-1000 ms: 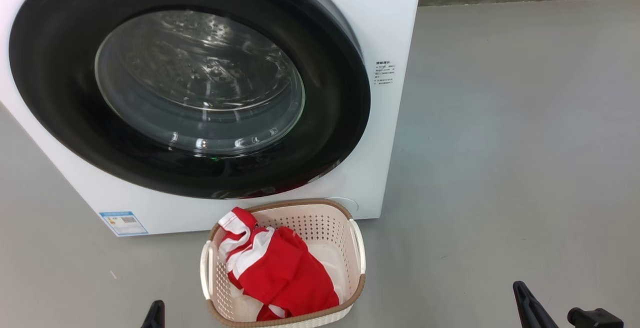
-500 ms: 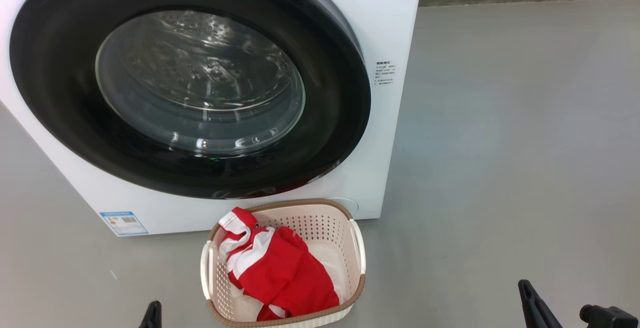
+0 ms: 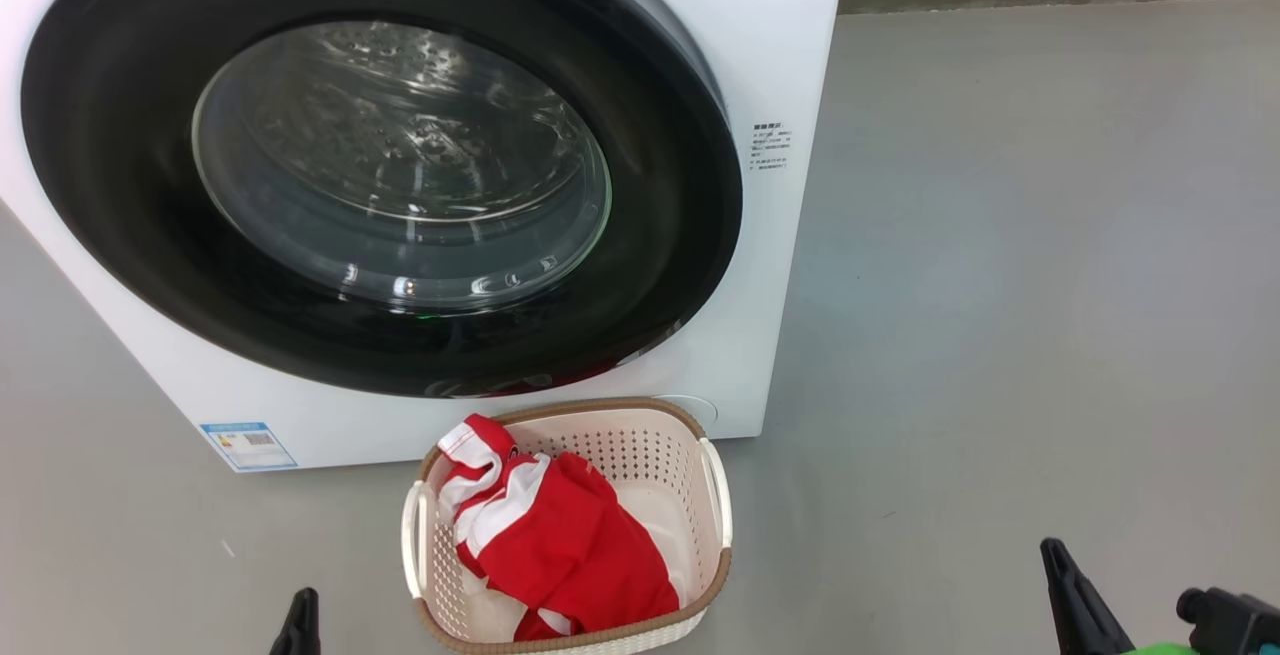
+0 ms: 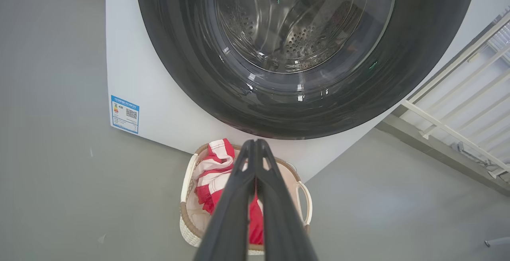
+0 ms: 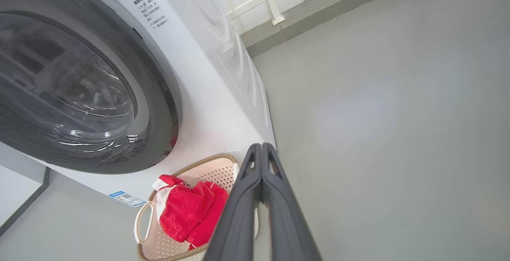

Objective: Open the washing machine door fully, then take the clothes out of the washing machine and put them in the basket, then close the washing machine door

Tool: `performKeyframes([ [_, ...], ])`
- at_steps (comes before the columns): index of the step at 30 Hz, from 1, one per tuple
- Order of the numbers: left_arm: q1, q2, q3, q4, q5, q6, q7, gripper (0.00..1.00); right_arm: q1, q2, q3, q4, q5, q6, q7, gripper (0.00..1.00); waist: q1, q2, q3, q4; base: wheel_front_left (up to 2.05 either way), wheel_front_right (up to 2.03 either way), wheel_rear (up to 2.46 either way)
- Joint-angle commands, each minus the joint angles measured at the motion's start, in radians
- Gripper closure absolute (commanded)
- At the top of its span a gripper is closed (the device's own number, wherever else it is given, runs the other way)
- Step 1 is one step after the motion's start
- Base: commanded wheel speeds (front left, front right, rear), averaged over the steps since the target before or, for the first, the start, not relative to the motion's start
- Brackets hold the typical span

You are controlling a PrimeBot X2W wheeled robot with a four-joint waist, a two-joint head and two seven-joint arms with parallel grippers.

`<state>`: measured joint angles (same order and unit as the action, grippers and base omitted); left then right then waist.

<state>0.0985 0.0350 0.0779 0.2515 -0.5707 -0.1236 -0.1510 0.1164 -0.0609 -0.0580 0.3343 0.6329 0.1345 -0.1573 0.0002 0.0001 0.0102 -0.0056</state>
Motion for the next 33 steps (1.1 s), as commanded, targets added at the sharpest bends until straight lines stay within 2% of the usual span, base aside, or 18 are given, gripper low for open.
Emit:
performKeyframes([
  [1, -0.035, 0.01, 0.012, -0.019, -0.021, -0.002, 0.002, 1.0, -0.039, -0.01, -0.005, -0.028, 0.026, -0.001, 0.002, 1.0, -0.0001, -0.0001, 0.0, 0.0, 0.0, 0.0, 0.0],
  [33, -0.095, 0.012, 0.021, -0.015, -0.377, -0.004, 0.095, 1.0, -0.104, -0.003, -0.023, -0.05, 0.359, -0.002, 0.097, 1.0, -0.0001, -0.0001, -0.003, 0.002, 0.0, 0.0, 0.0],
])
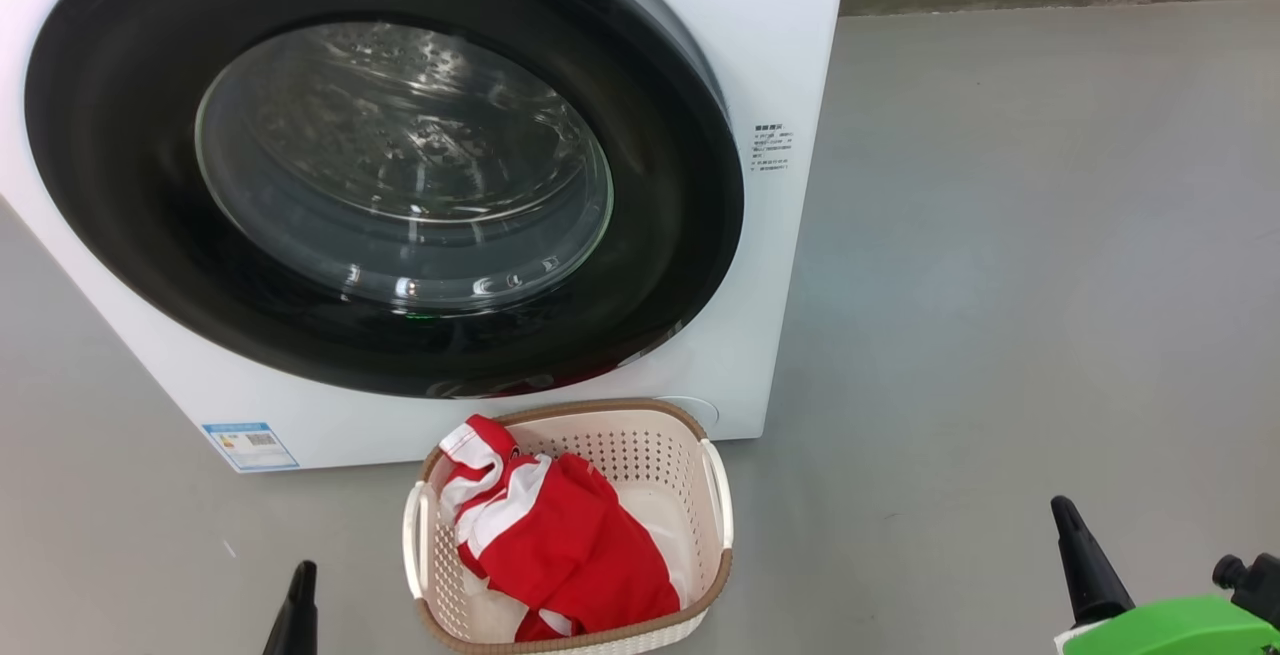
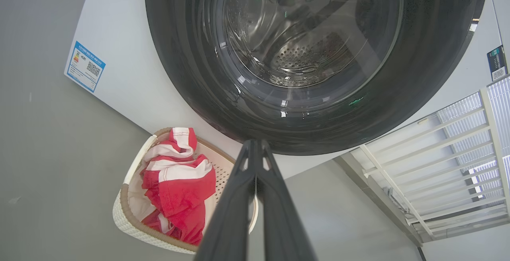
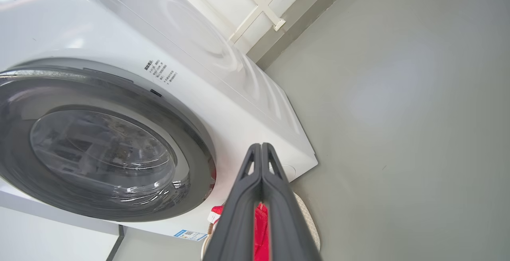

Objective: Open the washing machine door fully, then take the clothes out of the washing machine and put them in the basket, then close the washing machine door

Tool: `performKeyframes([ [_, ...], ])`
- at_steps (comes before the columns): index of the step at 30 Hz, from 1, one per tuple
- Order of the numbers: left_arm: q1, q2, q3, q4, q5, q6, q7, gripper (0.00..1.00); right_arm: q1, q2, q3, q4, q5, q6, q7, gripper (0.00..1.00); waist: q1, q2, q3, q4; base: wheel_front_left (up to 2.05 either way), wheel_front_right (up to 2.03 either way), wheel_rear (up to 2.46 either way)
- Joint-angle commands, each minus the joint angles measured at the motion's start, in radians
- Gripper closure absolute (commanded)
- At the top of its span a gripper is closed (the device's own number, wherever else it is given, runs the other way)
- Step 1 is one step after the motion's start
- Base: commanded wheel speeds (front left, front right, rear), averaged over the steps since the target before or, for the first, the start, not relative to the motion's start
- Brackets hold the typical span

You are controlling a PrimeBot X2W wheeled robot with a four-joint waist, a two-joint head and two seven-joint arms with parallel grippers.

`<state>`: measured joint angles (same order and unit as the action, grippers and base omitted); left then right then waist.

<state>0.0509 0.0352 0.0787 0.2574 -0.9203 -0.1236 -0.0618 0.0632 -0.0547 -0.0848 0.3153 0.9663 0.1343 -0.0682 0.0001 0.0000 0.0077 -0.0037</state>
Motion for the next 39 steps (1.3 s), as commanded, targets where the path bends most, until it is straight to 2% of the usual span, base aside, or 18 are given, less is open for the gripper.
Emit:
performKeyframes([
  [1, -0.049, 0.012, 0.02, -0.021, -0.039, -0.004, 0.008, 1.0, -0.053, -0.009, 0.003, -0.031, 0.036, -0.002, 0.011, 1.0, -0.0001, 0.0, 0.0, 0.0, 0.0, 0.0, 0.0],
  [39, -0.121, 0.014, 0.03, -0.015, -0.463, -0.006, 0.117, 1.0, -0.13, 0.0, -0.018, -0.057, 0.431, -0.003, 0.123, 1.0, -0.0001, 0.0, -0.003, 0.002, 0.0, 0.0, 0.0],
])
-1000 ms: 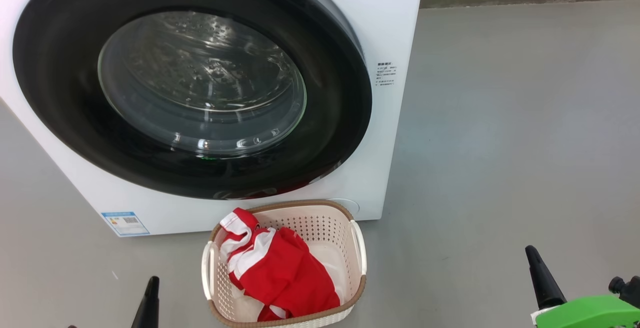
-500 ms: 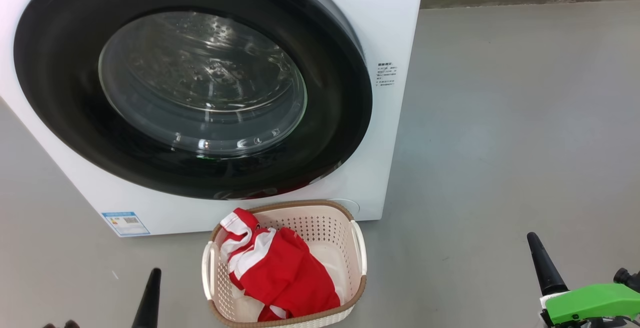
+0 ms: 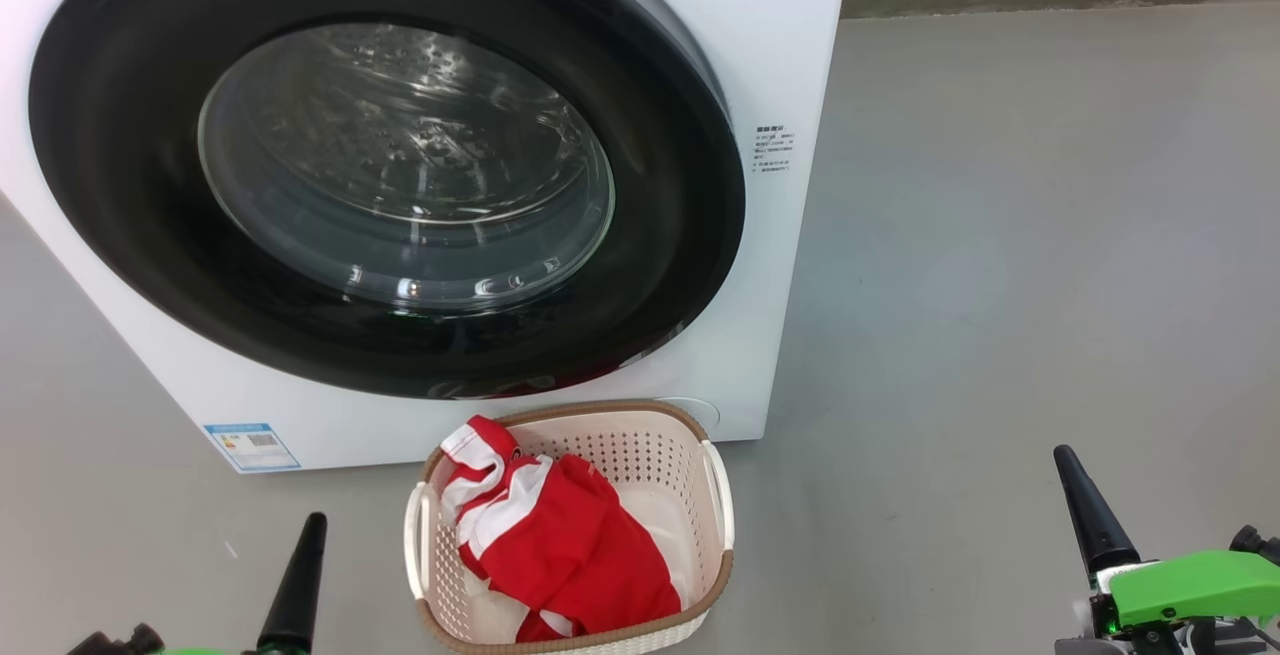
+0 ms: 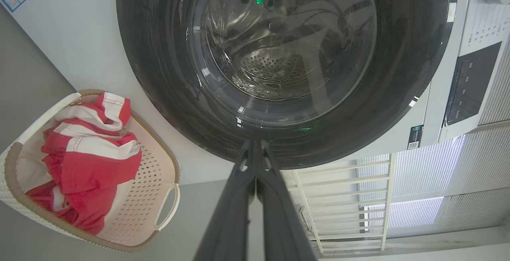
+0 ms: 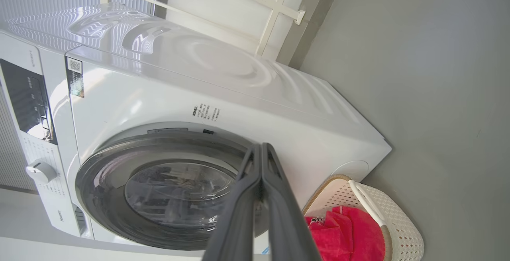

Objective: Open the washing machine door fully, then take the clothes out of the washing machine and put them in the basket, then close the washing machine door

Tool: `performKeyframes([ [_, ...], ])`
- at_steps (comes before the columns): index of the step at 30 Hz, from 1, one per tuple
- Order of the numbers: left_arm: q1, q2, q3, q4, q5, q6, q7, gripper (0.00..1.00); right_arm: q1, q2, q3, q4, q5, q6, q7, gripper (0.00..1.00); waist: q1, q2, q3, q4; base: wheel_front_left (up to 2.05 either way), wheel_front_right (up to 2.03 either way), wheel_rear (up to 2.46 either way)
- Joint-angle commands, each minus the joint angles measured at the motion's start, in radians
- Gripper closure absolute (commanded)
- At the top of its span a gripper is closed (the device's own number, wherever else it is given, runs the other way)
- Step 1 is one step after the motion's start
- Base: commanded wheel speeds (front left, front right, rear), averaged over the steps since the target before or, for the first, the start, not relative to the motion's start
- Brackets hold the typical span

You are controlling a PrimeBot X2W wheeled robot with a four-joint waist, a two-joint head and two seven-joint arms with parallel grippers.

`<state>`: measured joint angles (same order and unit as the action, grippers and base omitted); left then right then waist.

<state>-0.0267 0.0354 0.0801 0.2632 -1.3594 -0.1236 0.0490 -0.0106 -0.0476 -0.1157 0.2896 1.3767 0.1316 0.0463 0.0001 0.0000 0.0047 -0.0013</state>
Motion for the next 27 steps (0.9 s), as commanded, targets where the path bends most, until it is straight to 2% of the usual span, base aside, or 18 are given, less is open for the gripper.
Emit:
performKeyframes([
  [1, -0.045, 0.014, 0.029, -0.021, -0.035, -0.006, 0.009, 1.0, -0.058, -0.007, 0.012, -0.032, 0.031, 0.0, 0.011, 1.0, -0.0001, 0.0, 0.0, 0.0, 0.0, 0.0, 0.0],
  [21, -0.081, 0.015, 0.034, -0.018, -0.246, -0.007, 0.064, 1.0, -0.097, -0.003, 0.001, -0.045, 0.229, -0.001, 0.067, 1.0, -0.0001, 0.0, -0.002, 0.001, 0.0, 0.0, 0.0],
  [27, -0.081, 0.015, 0.034, -0.018, -0.249, -0.007, 0.065, 1.0, -0.097, -0.003, 0.001, -0.045, 0.231, -0.001, 0.068, 1.0, -0.0001, 0.0, -0.002, 0.001, 0.0, 0.0, 0.0],
])
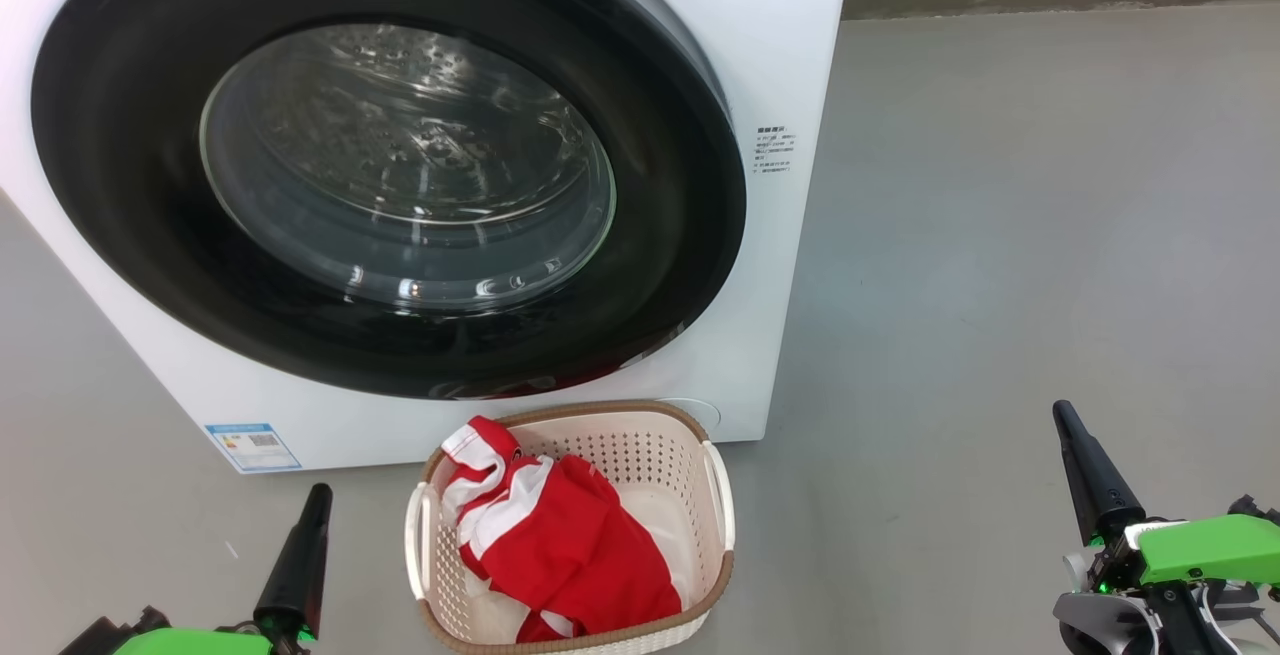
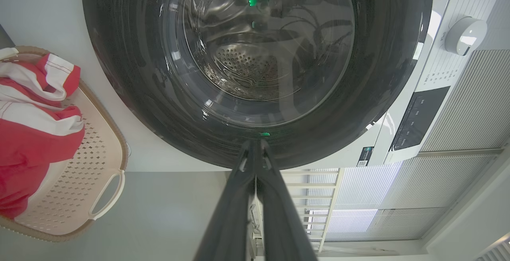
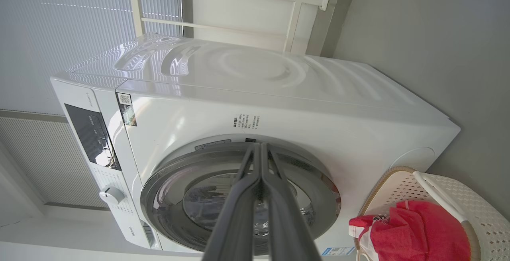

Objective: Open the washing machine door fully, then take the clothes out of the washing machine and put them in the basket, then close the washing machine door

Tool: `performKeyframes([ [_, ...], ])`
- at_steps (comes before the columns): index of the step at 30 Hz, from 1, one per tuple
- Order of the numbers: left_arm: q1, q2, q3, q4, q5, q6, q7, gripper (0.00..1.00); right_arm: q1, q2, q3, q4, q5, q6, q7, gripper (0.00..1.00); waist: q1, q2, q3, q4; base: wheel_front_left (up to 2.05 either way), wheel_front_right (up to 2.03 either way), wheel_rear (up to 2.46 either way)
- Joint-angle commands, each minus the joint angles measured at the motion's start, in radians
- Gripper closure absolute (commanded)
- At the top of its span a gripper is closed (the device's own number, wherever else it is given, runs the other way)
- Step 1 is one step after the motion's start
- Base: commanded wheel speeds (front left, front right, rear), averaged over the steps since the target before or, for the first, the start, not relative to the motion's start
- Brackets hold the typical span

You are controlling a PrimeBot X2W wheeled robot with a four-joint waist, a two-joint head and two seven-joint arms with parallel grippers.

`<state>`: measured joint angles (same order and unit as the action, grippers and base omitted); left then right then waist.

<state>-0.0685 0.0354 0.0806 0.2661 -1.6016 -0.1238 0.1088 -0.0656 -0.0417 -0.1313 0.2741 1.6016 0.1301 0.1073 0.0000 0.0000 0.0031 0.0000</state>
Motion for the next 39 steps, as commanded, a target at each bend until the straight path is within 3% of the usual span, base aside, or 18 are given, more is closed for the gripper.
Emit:
performKeyframes([
  [1, -0.04, 0.015, 0.034, -0.021, -0.007, -0.007, 0.005, 1.0, -0.042, -0.009, 0.016, -0.029, 0.006, 0.001, 0.007, 1.0, 0.0, 0.0, 0.0, 0.0, 0.0, 0.0, 0.0],
  [39, -0.04, 0.015, 0.033, -0.021, -0.007, -0.007, 0.005, 1.0, -0.042, -0.009, 0.017, -0.029, 0.007, 0.001, 0.006, 1.0, 0.0, 0.0, 0.0, 0.0, 0.0, 0.0, 0.0],
])
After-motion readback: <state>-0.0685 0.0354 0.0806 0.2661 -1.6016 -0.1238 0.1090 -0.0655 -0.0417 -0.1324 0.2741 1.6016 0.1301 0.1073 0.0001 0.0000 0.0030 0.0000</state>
